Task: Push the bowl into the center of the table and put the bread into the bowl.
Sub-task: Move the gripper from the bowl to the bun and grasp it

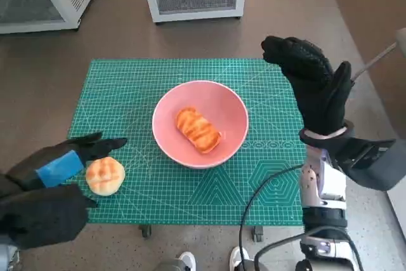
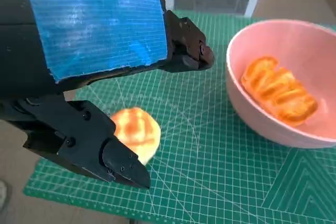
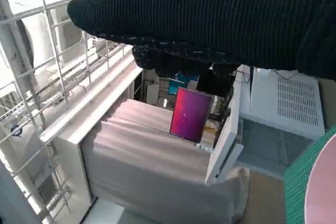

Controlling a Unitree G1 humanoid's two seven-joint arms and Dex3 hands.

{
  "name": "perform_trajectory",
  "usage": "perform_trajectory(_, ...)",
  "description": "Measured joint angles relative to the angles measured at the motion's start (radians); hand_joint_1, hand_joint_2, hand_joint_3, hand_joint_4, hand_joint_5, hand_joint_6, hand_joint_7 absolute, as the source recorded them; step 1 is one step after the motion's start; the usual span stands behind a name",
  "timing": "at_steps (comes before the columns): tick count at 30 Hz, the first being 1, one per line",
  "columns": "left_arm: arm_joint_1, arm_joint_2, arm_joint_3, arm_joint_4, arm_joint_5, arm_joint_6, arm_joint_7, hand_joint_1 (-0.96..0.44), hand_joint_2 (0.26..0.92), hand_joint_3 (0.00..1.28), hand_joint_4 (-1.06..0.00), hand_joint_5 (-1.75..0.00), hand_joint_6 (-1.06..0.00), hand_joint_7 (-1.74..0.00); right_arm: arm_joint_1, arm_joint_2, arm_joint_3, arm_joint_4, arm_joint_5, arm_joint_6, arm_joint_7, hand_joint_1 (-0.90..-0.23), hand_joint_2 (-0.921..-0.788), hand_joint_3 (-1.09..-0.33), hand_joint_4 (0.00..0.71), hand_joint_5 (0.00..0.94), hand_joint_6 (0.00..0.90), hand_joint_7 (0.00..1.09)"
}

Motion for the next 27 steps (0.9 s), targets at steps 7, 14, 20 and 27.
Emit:
perform_trajectory(7,-0.007,0.002,-0.101,0.074,0.078,0.000,0.061,0.08,0.732,0.01,-0.13,0.00,-0.28,0.00,0.000,-0.005,0.000,-0.005,0.002,0.002,0.010,-0.645,-0.921,-0.685,0.181,0.000,0.071,0.39)
perform_trajectory(14,-0.025,0.001,-0.183,0.128,0.153,0.002,0.104,0.09,0.736,0.01,-0.14,-0.01,-0.28,0.00,0.000,-0.010,-0.002,-0.005,0.002,0.002,0.012,-0.641,-0.921,-0.684,0.182,0.000,0.070,0.39)
perform_trajectory(20,-0.041,-0.007,-0.233,0.154,0.201,0.019,0.116,0.10,0.739,0.01,-0.14,0.00,-0.28,0.00,0.000,-0.011,-0.003,-0.005,0.002,-0.001,0.012,-0.638,-0.921,-0.682,0.182,0.001,0.071,0.39)
perform_trajectory(27,-0.054,-0.022,-0.280,0.189,0.244,0.038,0.116,0.09,0.743,0.01,-0.15,0.00,-0.29,-0.01,0.000,-0.013,-0.004,-0.005,0.001,-0.005,0.012,-0.631,-0.921,-0.682,0.183,0.001,0.072,0.39)
